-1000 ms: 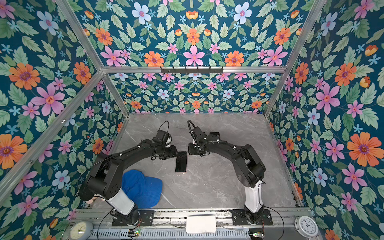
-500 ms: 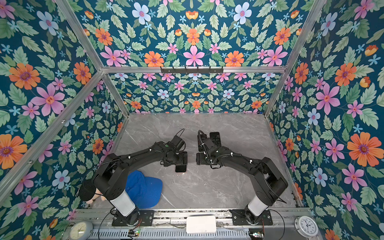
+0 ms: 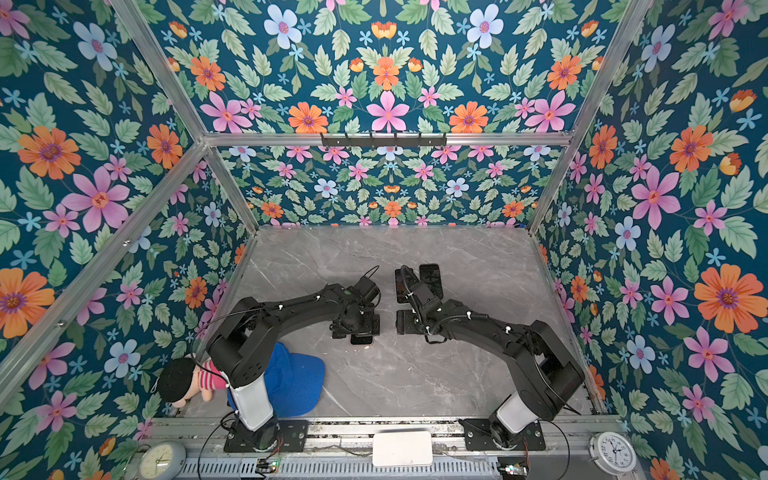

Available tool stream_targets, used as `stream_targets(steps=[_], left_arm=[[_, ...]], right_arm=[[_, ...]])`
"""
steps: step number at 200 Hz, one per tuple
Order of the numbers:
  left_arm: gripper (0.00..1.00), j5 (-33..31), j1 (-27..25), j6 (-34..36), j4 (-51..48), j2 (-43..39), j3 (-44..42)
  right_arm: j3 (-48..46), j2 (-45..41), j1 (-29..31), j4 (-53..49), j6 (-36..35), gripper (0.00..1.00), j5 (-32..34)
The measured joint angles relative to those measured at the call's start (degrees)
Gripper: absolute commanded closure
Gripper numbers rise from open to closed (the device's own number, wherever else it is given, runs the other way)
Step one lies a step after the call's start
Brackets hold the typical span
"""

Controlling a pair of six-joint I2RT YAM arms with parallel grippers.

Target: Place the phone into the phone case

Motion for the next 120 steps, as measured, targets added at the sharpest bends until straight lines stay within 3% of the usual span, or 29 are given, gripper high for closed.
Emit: stream_targets(steps=[120], left_arm=[[0.33,-1.79,0.02,0.24,-1.86,1.92,1.07]], right_arm=[[-3.58,-3.41,-0.59,0.68,0.02,0.16,3.39]])
